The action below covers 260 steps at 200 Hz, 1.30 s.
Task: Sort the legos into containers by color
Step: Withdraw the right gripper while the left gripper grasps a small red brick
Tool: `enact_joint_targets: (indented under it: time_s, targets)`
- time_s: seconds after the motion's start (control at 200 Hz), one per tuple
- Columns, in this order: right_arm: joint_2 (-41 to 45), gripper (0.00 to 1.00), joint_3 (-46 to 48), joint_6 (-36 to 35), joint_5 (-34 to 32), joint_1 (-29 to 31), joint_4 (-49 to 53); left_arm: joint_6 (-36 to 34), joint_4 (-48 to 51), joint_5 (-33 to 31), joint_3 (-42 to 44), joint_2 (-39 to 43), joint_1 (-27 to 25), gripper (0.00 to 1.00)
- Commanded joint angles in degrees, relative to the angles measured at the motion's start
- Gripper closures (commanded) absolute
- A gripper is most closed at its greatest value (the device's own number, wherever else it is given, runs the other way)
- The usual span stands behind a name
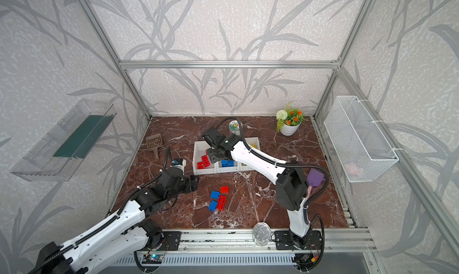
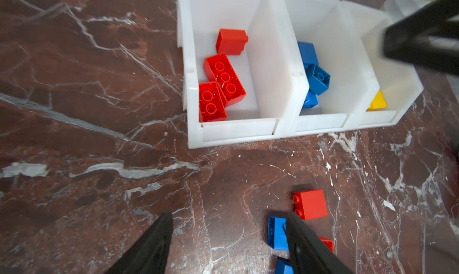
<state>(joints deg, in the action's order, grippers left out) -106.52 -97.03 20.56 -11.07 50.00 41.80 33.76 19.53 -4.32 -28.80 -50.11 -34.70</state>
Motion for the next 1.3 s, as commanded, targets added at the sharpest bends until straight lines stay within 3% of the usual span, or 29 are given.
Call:
enact_joint_targets:
  time_s: [0.0,0.25,0.44,0.79,1.295]
  targets:
    - [8.2,0.4,10.4,3.7,-3.1,-0.6,-4.8,-2.1,-2.3,3.4,-2.5,-2.9,0.1,0.26]
    - [25.7,0.4,33.7,15.4,-5.2,-1.1,-1.6,-3.1,-5.9,6.9,-4.5,-10.1,-1.7,0.26]
    - [35.3,0.4,47.2,25.4,-4.1,-1.1,-7.7,-5.6,-7.4,9.8,-9.8,-20.0,-5.7,0.26]
    - [37.9,0.39,47.2,24.7,-7.7,-1.1,-0.6,-2.5,-4.5,14.4,-19.5,-36.8,-12.9,0.27]
    - [40.9,0.39,51.7,26.6,-6.3,-1.1,-2.4,-1.2,0.9,10.3,-22.4,-43.3,-15.6,0.27]
